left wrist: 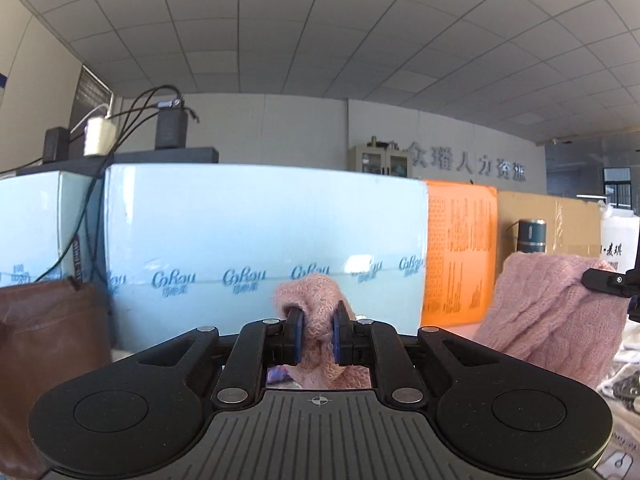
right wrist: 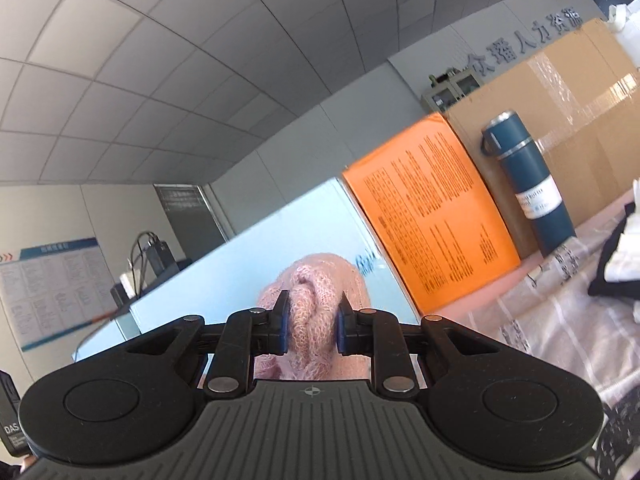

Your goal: Fold clothes

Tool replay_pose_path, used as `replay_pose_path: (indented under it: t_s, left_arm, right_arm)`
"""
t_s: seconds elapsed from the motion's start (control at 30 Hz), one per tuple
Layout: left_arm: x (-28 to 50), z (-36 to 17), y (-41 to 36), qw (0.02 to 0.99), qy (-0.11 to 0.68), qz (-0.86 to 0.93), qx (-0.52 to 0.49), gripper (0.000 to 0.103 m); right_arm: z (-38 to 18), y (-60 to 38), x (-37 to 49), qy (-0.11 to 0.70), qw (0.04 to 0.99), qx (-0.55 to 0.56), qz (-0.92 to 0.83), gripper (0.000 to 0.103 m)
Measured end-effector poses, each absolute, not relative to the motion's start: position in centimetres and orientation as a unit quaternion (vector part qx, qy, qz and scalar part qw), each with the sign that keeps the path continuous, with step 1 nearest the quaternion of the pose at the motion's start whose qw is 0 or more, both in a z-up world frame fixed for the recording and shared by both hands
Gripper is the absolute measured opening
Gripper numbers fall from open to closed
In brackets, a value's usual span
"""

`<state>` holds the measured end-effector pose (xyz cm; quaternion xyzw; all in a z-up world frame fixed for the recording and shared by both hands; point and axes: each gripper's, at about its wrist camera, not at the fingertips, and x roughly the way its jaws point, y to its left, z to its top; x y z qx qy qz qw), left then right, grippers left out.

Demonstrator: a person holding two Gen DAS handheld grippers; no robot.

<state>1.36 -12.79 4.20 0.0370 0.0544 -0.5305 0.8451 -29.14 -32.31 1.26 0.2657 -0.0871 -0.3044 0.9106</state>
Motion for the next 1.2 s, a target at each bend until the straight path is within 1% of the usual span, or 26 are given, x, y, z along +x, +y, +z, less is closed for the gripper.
replay_pose_path:
  t_s: [0.13, 0.27, 0.33, 0.4, 0.43, 0.47, 0.5, 0.53, 0.57, 0.6, 0.63, 0.67, 0.7, 0.73, 0.77, 0.9, 1.03, 1.1, 1.17, 1.2]
  left_arm:
    - [2.5, 1.2, -10.9, 0.829, 0.095, -0.546, 0.078, 0.013]
    - [4.8, -0.1, -9.7, 0.815, 0.147, -0.558, 0.053, 0.014]
    - [5.1, -0.1, -9.5, 0.811, 0.156, -0.562, 0.047, 0.017]
    - [5.3, -0.2, -9.3, 0.808, 0.163, -0.563, 0.051, 0.018]
    - [5.3, -0.3, -9.2, 0.808, 0.167, -0.563, 0.052, 0.018]
    - [5.5, -0.3, -9.1, 0.808, 0.171, -0.561, 0.051, 0.020]
    - [5.6, -0.4, -8.9, 0.808, 0.175, -0.560, 0.050, 0.023]
    - [5.7, -0.5, -8.8, 0.809, 0.179, -0.558, 0.049, 0.031]
    - [5.8, -0.5, -8.7, 0.810, 0.180, -0.556, 0.047, 0.042]
    - [5.9, -0.4, -8.5, 0.814, 0.177, -0.552, 0.042, 0.048]
    - [5.9, -0.3, -8.3, 0.816, 0.172, -0.550, 0.037, 0.058]
    - [6.0, -0.3, -8.2, 0.819, 0.169, -0.548, 0.033, 0.063]
    - [5.9, -0.3, -8.2, 0.822, 0.167, -0.544, 0.033, 0.067]
    - [5.9, -0.3, -8.3, 0.825, 0.166, -0.540, 0.036, 0.073]
    - [5.8, -0.4, -8.4, 0.827, 0.165, -0.536, 0.038, 0.075]
    - [5.9, -0.7, -8.8, 0.831, 0.166, -0.529, 0.046, 0.077]
    - [6.0, -0.9, -8.9, 0.829, 0.161, -0.533, 0.043, 0.079]
    - [6.0, -0.8, -8.9, 0.822, 0.154, -0.547, 0.038, 0.080]
    - [6.0, -0.4, -9.3, 0.809, 0.149, -0.567, 0.038, 0.086]
    - [6.0, 0.0, -9.7, 0.801, 0.145, -0.579, 0.042, 0.087]
  right_arm:
    - [-0.8, -31.1, -29.1, -0.035, 0.900, 0.274, -0.338, 0.019]
    - [-1.7, -31.5, -30.0, 0.008, 0.888, 0.277, -0.366, 0.020]
    - [-2.1, -31.4, -30.0, 0.028, 0.889, 0.263, -0.374, 0.023]
    - [-2.2, -31.3, -30.1, 0.049, 0.887, 0.253, -0.382, 0.030]
    - [-2.2, -31.2, -30.4, 0.057, 0.885, 0.248, -0.390, 0.037]
    - [-2.1, -31.0, -30.7, 0.061, 0.882, 0.241, -0.400, 0.043]
    - [-2.1, -30.8, -31.1, 0.065, 0.879, 0.235, -0.411, 0.046]
    - [-1.9, -30.7, -31.4, 0.068, 0.876, 0.227, -0.420, 0.059]
    - [-1.7, -30.4, -31.5, 0.069, 0.876, 0.218, -0.426, 0.076]
    - [-1.5, -30.2, -31.6, 0.070, 0.875, 0.208, -0.431, 0.080]
    - [-1.3, -30.0, -31.7, 0.071, 0.875, 0.198, -0.435, 0.081]
    - [-1.1, -29.8, -31.7, 0.072, 0.876, 0.190, -0.438, 0.083]
    - [-0.9, -29.7, -31.5, 0.073, 0.880, 0.185, -0.431, 0.084]
    - [-0.7, -29.5, -31.0, 0.076, 0.886, 0.183, -0.420, 0.087]
    - [-0.6, -29.4, -30.3, 0.082, 0.893, 0.181, -0.405, 0.088]
    - [-0.8, -29.1, -26.4, 0.119, 0.921, 0.174, -0.327, 0.090]
    - [-1.6, -28.6, -22.3, 0.175, 0.935, 0.153, -0.268, 0.091]
    - [-2.0, -28.4, -20.9, 0.200, 0.934, 0.134, -0.264, 0.095]
    - [-2.6, -28.5, -20.3, 0.215, 0.930, 0.128, -0.269, 0.096]
    - [-2.9, -28.8, -20.2, 0.219, 0.928, 0.131, -0.272, 0.096]
